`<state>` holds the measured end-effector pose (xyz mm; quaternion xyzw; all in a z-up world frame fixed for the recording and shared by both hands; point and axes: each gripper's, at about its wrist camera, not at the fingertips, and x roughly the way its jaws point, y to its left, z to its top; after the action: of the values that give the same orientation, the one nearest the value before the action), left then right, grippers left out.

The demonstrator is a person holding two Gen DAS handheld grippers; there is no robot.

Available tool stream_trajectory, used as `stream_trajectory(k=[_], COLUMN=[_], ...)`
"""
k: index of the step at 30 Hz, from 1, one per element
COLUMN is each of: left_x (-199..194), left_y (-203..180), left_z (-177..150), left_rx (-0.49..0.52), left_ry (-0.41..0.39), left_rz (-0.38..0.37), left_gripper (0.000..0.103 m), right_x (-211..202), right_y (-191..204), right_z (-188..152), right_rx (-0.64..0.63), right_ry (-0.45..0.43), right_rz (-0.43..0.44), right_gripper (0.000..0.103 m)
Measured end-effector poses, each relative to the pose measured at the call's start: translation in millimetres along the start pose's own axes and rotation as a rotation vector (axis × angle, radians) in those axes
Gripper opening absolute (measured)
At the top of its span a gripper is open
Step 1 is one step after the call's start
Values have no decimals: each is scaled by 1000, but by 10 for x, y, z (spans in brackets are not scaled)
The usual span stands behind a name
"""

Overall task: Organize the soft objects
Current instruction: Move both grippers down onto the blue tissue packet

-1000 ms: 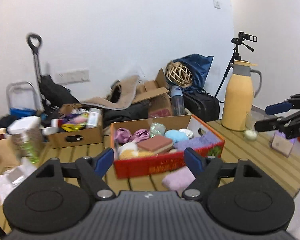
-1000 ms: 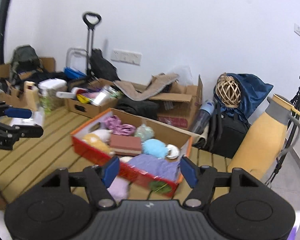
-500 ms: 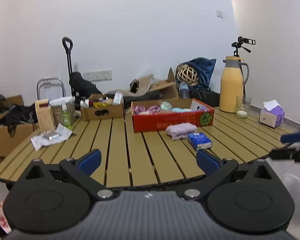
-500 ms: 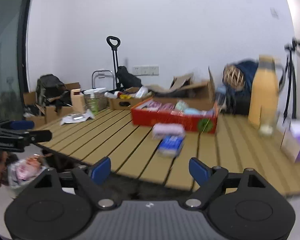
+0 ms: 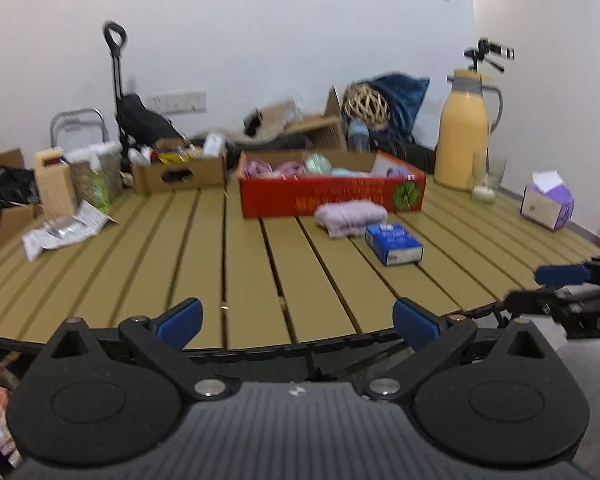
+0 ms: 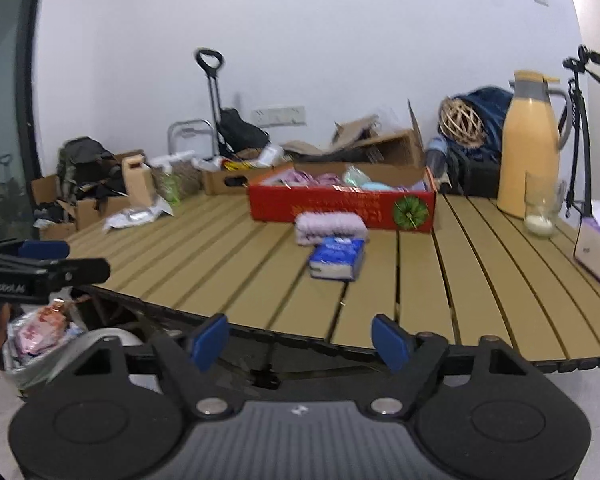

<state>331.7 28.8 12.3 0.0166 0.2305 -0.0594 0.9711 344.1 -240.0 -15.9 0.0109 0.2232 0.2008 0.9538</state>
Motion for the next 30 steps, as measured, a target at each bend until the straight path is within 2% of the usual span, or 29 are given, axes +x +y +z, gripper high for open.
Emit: stream_trajectory(k=[1,3,6,11,14,15,16,19,20,21,22,23,24,25,27,29,30], left_x=[100,295,595,1023,1216,1277,1326,1496,1537,1573,1612,1663,1725,1785,1932,2003,2025], left_y=[-17,-52,-104,-129,-92,-47,-11,166,219,261,285,293,277,246,141,17,-25], left_z=[16,62,153,267,297,309,317,333,343,356,378,408,441,462,503,511,503], left_rx=[2,6,4,-11,-21,-32,-44,-119,-150,-182,-207,-234,-260,-277,-297,-280,-278], left_ry=[8,23,38,58,67,65,63,72,76,84,93,104,121,140,191,198,193], left_rz=[-8,-22,-36,-45,-25,-7,8,62,63,51,29,-1,-35,-69,-152,-199,-204], left_gripper=[103,103,103,103,103,103,103,103,102,102,98,90,85,75,63,48,45], right_x=[102,288,642,1325,1687,1776,1822,1729,1683,1651,1639,1655,1700,1779,1997,2232,2323], right_y=[-43,-140,-285,-552,-559,-525,-457,-167,-132,-135,-207,-326,-454,-574,-723,-830,-843], right_z=[18,82,258,498,539,528,513,448,445,462,507,562,616,668,751,807,808], right_rx=[5,18,11,24,-30,-51,-84,-148,-146,-137,-105,-47,16,68,94,142,168], right_ry=[10,13,19,56,74,86,104,119,104,85,57,32,22,27,55,65,79], right_rz=[-4,-3,-45,-127,-155,-147,-106,213,256,257,228,192,160,137,123,160,174], right_gripper=[66,60,50,44,43,36,30,24,25,25,27,29,38,43,43,41,39])
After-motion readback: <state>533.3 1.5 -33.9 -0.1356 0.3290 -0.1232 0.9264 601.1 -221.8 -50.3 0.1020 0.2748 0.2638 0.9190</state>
